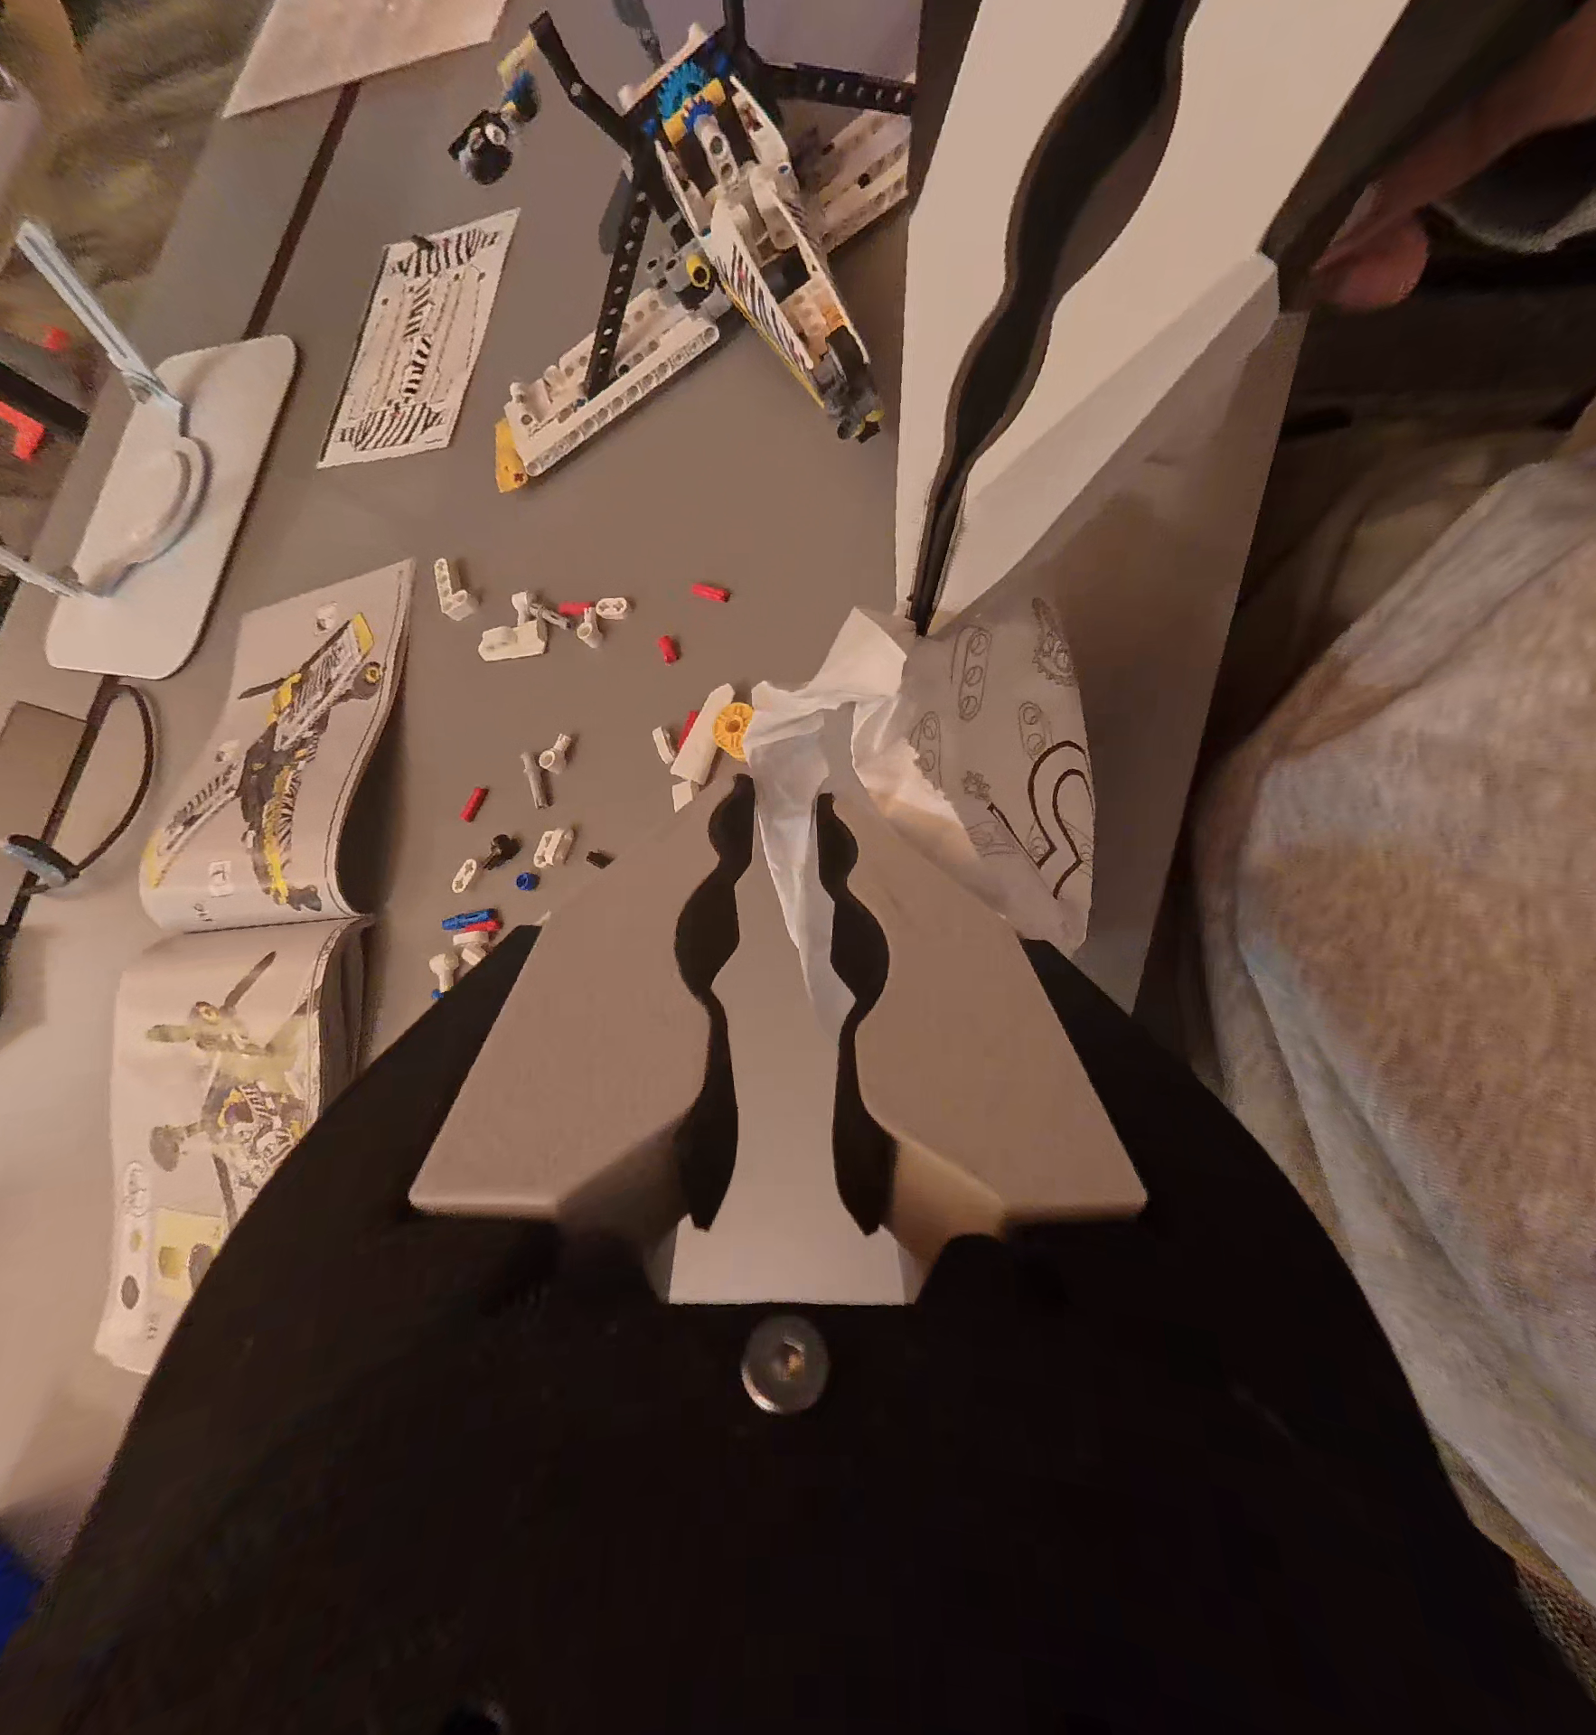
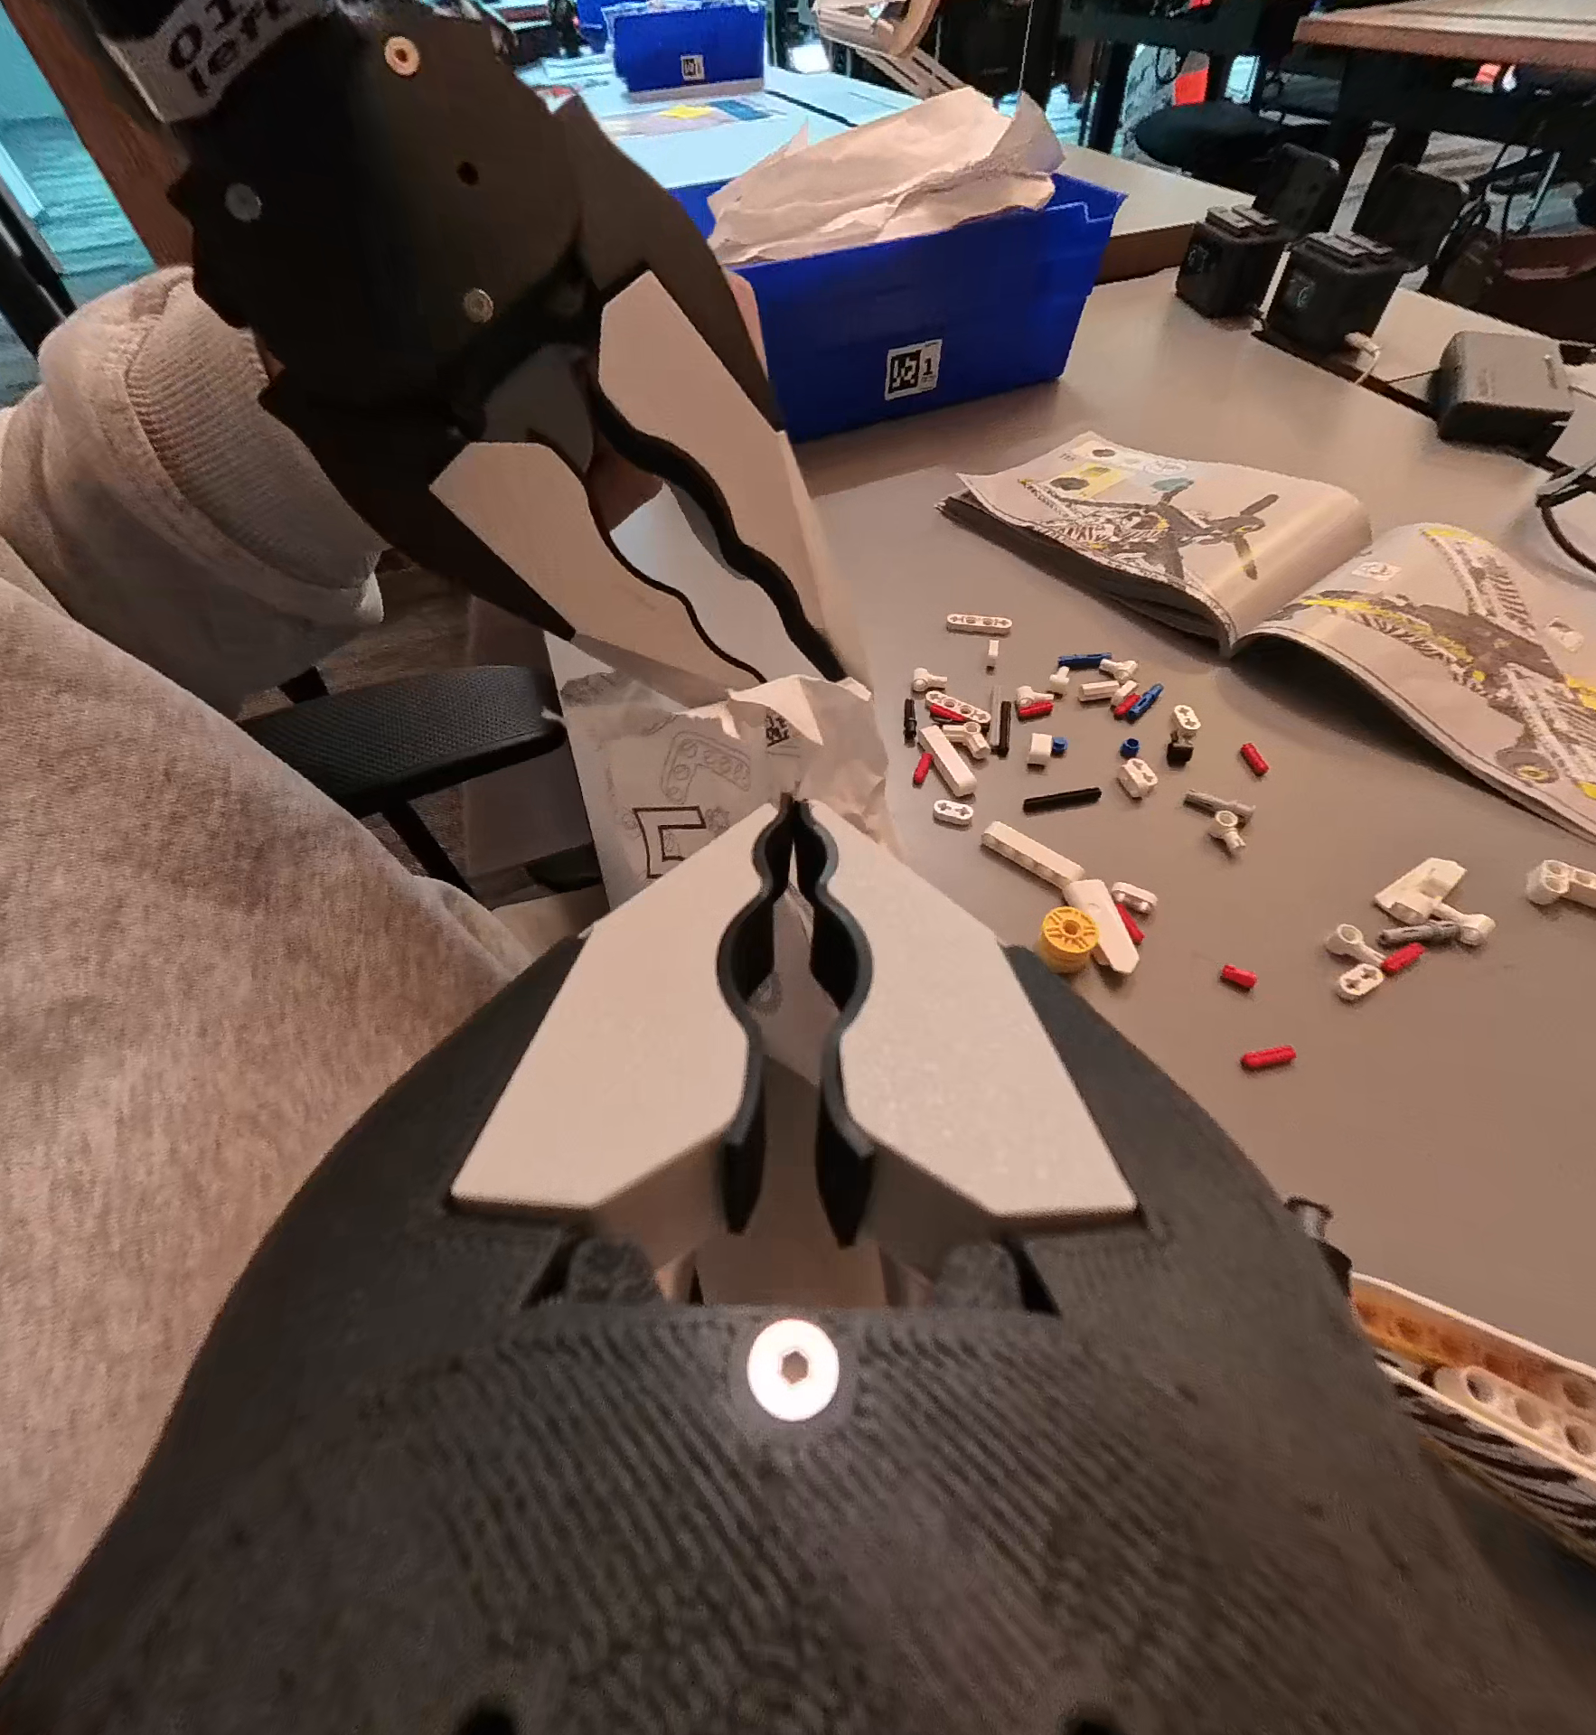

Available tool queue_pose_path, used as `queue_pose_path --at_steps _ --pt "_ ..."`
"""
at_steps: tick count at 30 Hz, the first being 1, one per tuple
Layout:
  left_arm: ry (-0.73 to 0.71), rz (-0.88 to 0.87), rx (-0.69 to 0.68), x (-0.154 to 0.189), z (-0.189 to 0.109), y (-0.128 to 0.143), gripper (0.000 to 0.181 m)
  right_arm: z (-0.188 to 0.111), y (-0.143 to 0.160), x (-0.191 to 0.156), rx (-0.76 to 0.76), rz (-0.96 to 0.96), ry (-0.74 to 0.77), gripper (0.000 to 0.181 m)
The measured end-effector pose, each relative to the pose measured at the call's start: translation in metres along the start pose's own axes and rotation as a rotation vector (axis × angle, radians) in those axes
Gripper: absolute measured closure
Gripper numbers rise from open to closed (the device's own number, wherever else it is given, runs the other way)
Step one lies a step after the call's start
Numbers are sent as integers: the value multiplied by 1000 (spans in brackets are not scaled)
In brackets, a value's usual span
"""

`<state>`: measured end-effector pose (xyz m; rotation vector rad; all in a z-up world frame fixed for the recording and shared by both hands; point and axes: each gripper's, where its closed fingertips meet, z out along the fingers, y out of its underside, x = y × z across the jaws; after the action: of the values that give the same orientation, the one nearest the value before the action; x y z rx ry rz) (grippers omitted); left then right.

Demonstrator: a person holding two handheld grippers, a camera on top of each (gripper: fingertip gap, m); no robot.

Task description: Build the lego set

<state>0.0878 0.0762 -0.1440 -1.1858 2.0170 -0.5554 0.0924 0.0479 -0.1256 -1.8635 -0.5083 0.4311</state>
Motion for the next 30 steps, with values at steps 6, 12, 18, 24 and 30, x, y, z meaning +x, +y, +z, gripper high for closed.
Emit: queue_pose_path --at_steps 6,12,18,24,30 --pt "-23 -23 75 -5 -12 -6 180 -3 4 5 3 71 5 181" --pt "16 -173 183 -14 -28 -7 181 -5 24 15 -64 89 39 181" --pt "55 -222 152 -4 -21 0 181 -5 -7 -7 66 -138 31 165" --pt "112 -197 153 6 -13 -7 181 11 2 -26 -10 -300 -26 147" --pt "125 -212 162 4 -15 -4 181 8 9 -20 -77 -386 6 175"
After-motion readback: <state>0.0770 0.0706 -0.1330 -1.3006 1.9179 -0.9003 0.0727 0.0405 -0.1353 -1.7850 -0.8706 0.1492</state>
